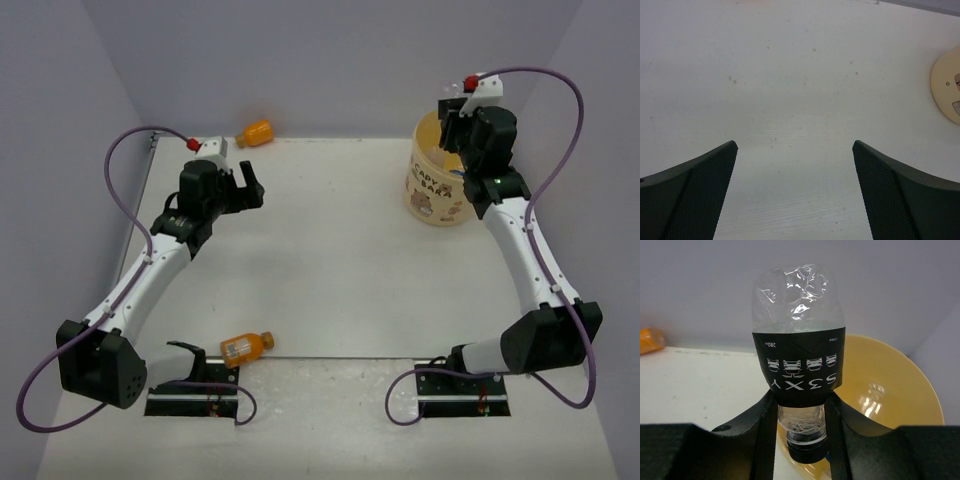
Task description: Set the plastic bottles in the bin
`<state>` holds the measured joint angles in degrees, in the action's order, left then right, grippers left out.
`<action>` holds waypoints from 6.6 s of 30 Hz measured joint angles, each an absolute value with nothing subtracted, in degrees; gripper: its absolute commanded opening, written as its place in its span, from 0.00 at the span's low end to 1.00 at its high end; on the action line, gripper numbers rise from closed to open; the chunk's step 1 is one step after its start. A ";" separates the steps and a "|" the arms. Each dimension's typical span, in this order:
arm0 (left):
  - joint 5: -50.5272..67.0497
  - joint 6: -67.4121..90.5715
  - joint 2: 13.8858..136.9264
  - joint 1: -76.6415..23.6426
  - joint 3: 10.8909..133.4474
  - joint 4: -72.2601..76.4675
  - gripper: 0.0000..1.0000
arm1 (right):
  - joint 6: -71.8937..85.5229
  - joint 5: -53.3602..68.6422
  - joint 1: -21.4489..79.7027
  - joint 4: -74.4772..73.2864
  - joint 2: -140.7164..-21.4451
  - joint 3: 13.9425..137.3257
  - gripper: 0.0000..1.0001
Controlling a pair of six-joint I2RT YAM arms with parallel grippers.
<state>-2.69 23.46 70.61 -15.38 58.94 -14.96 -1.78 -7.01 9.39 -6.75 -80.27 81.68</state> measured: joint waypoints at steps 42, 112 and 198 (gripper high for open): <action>-11.65 32.81 68.14 -15.38 56.36 -24.76 1.00 | -15.50 35.12 45.30 -6.41 -74.01 61.39 0.99; -0.21 14.86 76.62 -14.63 70.60 -14.59 1.00 | 4.19 -5.83 19.44 -1.35 -78.29 74.58 0.32; 12.39 -40.16 154.22 -5.19 125.27 13.14 0.19 | 15.42 -1.67 8.25 -0.41 -46.99 61.36 0.99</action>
<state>12.39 -40.16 154.22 -5.19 125.27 13.14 15.42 -1.67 8.25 -0.41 -46.99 61.36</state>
